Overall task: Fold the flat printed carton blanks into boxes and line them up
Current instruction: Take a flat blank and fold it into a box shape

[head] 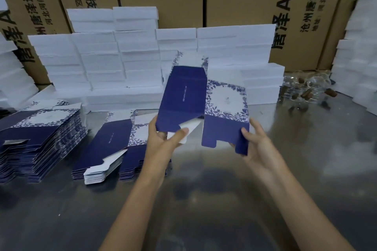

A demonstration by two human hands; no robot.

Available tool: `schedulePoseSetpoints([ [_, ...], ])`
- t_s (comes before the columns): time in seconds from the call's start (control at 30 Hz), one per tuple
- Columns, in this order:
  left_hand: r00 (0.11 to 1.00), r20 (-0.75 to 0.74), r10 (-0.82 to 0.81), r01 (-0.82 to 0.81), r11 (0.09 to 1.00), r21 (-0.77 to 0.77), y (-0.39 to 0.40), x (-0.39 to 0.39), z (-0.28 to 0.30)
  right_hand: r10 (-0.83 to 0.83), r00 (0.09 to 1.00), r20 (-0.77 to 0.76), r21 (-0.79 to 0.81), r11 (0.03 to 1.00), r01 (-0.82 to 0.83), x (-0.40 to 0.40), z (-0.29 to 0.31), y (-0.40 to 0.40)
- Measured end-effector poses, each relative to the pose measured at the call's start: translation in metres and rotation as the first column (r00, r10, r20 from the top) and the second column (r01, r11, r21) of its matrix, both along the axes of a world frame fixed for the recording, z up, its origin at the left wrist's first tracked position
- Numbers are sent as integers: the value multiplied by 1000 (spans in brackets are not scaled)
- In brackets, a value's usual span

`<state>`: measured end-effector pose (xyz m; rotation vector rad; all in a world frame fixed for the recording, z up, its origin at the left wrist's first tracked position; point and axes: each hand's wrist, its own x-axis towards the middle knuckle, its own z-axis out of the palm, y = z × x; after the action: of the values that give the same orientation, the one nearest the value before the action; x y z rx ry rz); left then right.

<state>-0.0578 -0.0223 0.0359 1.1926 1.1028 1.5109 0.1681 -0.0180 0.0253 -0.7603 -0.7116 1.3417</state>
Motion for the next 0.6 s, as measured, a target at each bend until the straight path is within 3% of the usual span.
schedulePoseSetpoints([
  [0.23,966,-226,125,-74,972,225,2,4,-11,127,987,94,16,991,-129,1,-12,-5],
  [0.37,787,-508,352,-166,912,375,-5,16,-22,229,965,127,-35,973,-227,-3,-7,-9],
  [0.5,643,-666,377,21,861,508,-9,28,-31,283,959,-25,34,959,-283,1,-7,-10],
  [0.6,608,-753,253,163,888,430,-9,29,-35,194,976,-96,-37,979,-198,8,-8,-11],
])
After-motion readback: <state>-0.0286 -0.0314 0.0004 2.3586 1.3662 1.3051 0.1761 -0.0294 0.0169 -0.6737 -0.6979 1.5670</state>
